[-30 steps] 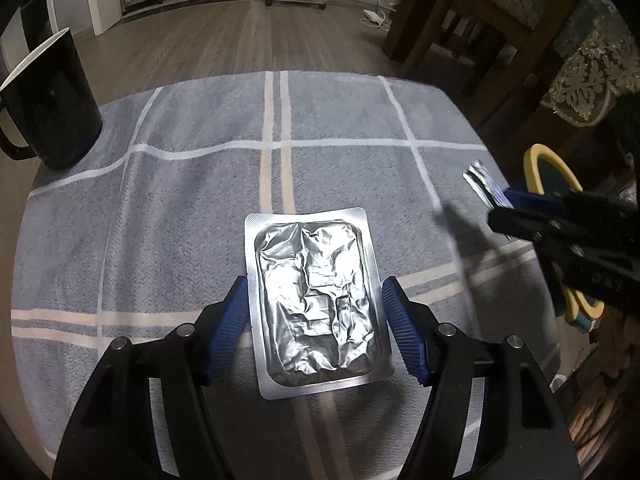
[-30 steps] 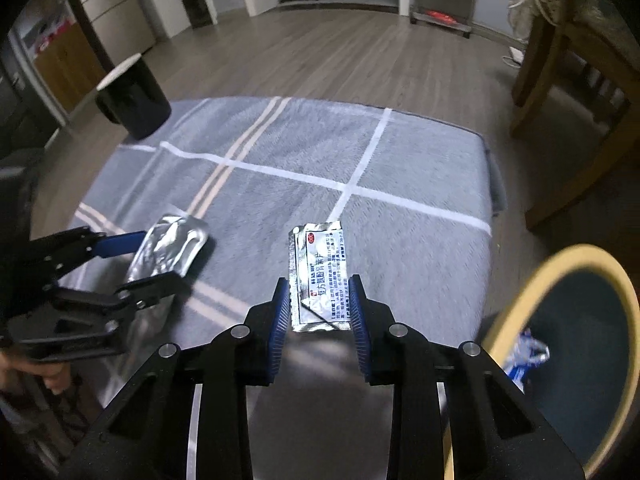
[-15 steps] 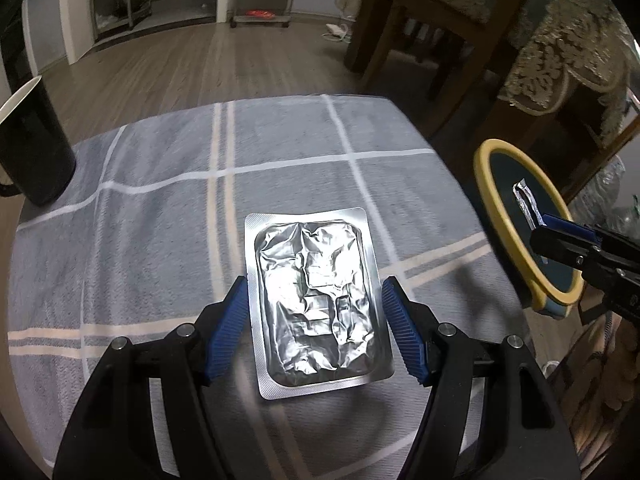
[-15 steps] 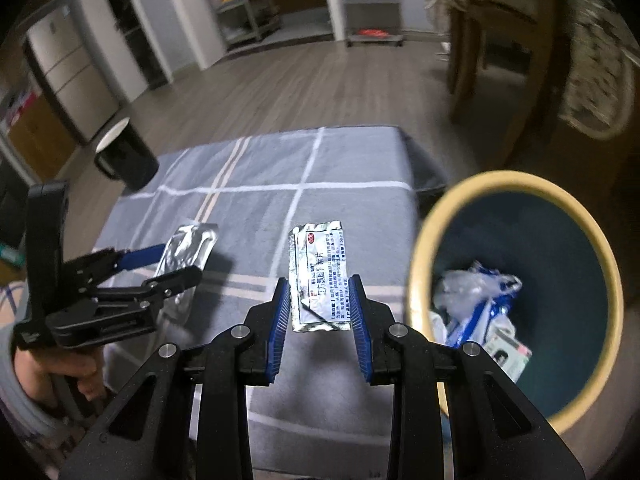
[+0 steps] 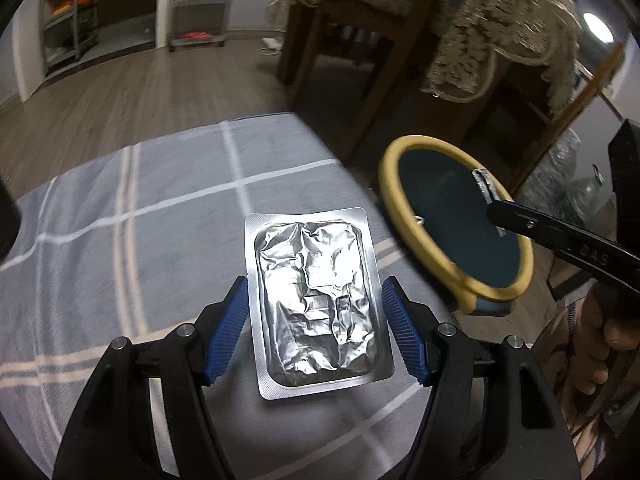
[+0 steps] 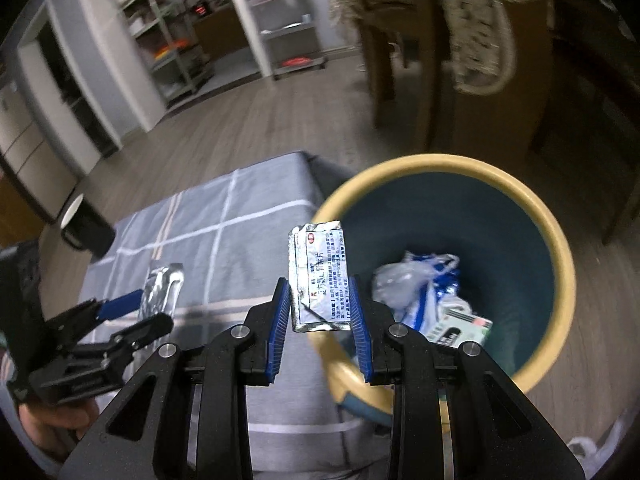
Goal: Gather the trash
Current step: 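Carry the blister pack and sachet over the bin and open both tools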
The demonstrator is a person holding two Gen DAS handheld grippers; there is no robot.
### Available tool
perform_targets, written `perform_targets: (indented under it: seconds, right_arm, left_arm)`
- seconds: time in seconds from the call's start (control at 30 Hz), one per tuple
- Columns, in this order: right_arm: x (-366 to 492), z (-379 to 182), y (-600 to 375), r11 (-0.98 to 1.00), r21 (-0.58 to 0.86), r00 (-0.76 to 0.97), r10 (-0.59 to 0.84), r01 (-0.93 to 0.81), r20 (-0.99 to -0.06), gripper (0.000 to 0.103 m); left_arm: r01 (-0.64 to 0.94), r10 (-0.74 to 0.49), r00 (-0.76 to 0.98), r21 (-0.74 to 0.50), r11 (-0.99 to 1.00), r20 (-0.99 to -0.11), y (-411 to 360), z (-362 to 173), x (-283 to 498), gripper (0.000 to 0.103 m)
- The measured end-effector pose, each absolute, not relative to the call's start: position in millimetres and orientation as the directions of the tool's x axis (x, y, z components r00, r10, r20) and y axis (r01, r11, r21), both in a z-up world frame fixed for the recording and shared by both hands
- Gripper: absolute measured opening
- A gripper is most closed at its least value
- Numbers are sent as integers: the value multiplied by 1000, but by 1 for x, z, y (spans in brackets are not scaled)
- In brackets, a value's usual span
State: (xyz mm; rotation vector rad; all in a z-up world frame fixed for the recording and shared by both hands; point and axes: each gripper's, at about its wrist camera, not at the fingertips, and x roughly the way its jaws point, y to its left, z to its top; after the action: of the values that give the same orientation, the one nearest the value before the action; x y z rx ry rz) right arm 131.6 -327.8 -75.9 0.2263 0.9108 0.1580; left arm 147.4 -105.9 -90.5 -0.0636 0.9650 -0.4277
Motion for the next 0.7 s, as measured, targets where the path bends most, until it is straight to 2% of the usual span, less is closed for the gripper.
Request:
perform_targets:
  seconds: [0.7]
  right_arm:
    - [119,-77,-384,946,295,646,142,134,-750,31]
  left_arm:
    - [446,-475,451,-270,853,-756,-196,-78,174,67]
